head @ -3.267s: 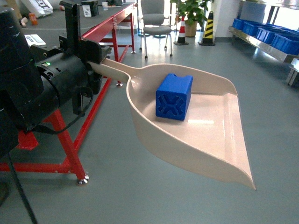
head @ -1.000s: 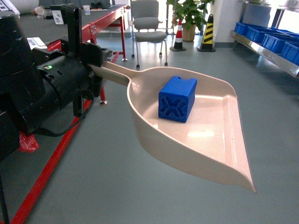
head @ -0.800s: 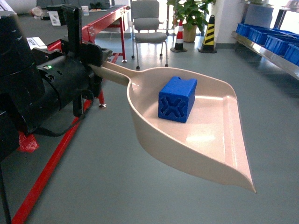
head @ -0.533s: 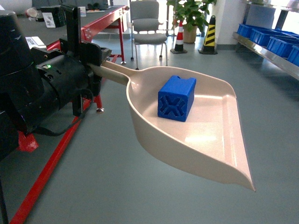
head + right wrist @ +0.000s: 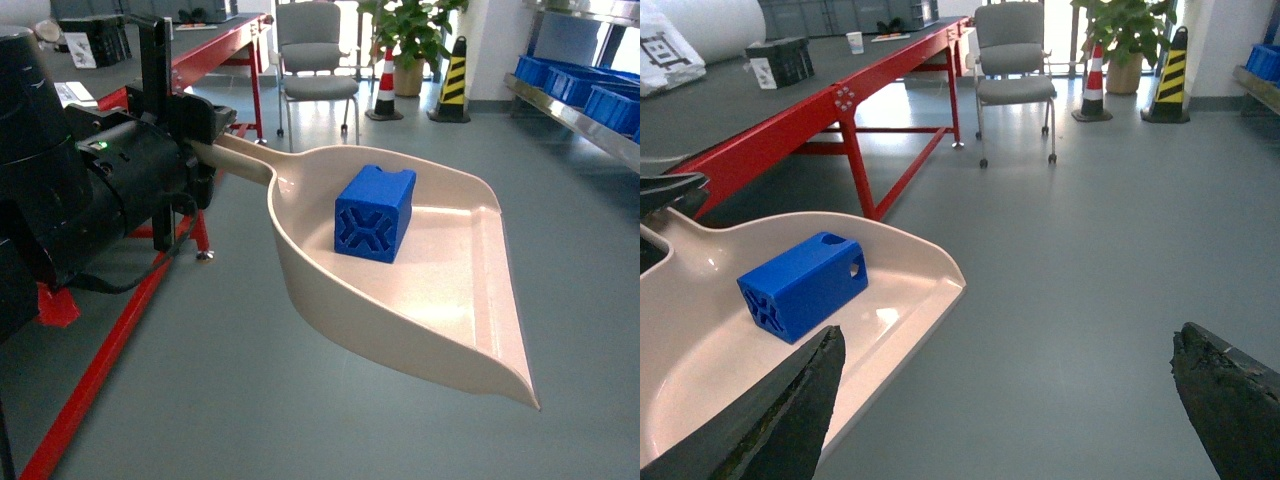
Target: Place part in tray to right shelf
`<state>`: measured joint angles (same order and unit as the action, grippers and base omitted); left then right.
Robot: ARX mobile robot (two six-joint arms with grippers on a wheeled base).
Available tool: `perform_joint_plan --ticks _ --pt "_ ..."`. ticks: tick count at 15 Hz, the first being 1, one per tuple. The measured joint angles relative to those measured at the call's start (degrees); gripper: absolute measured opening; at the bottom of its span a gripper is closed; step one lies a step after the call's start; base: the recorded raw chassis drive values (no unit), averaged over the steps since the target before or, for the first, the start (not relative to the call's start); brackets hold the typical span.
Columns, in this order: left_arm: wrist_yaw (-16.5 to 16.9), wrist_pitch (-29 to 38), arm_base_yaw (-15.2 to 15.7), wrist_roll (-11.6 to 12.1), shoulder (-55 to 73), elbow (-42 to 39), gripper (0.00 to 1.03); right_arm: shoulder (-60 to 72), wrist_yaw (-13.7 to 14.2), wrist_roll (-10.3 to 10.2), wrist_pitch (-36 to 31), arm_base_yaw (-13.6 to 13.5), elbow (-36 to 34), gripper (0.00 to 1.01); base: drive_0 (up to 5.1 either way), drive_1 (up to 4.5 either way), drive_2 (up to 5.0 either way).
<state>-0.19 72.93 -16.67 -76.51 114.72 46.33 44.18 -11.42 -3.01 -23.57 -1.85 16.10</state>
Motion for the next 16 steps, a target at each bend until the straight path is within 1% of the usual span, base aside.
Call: perform_joint_plan --ticks 16 --pt "0.0 0.5 0.0 0.0 0.1 0.0 0.12 0.0 0.0 0.0 -0.3 0.0 0.0 0.98 0.0 4.15 -4.1"
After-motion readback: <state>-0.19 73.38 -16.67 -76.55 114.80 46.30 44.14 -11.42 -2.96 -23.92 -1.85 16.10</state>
